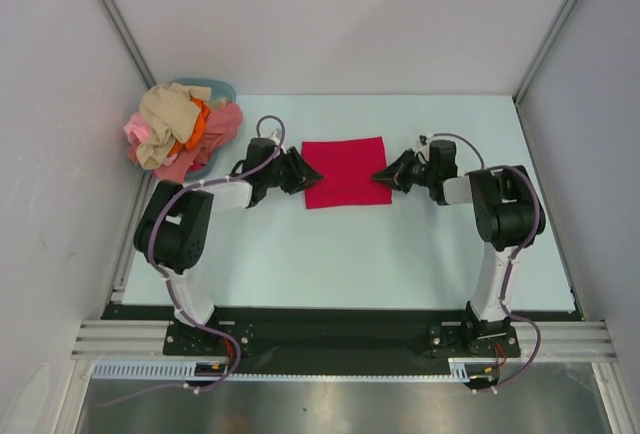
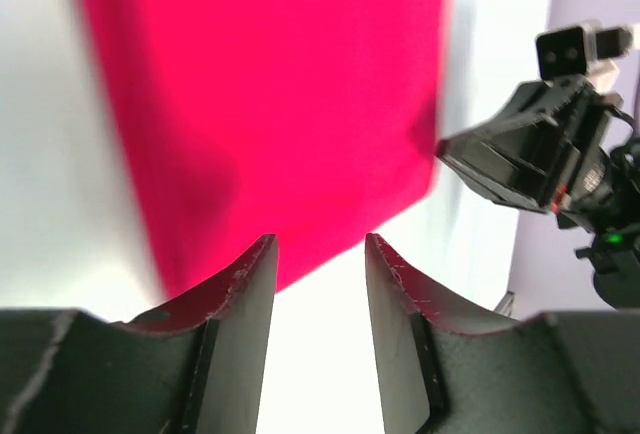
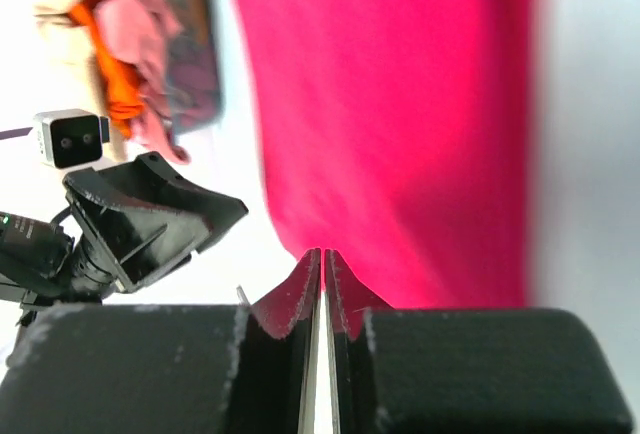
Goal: Fold and stack the t-shirts
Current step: Fold the tshirt
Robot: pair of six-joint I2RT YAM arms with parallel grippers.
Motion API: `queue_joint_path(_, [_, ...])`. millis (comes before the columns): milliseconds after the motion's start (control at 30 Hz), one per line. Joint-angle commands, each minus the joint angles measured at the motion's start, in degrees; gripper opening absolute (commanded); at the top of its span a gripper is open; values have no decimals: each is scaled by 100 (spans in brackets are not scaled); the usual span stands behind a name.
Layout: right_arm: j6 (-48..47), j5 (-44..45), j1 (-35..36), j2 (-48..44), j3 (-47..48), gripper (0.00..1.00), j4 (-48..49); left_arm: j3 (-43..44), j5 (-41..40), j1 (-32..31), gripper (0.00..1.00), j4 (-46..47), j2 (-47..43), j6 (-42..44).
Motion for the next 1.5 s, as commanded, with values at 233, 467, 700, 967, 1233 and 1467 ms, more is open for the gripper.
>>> queue_joint_path(233, [252,128,140,630,569,9,543,654,691,-798,44,1384,1129,-596])
queue_joint_path(467, [208,58,-203,956,-91,9,1000,242,656,-588,43,1527,1475,-562])
queue_joint_path(700, [147,-127,-467,465,145,9,694,56,630,53,47,805,254,63])
queue_joint_path(967, [778,-154,-81,989,1226,11,1123,725,1157,336,50,1748,1183,-480])
queue_joint_path(1233, [762,40,-1,2318,3123,11,502,1401,972,581,50,1947,2220,-903])
queue_joint_path(1467, [384,426,-264,2995,4205,11,-273,1946,683,880,50,1588,2388,-1018])
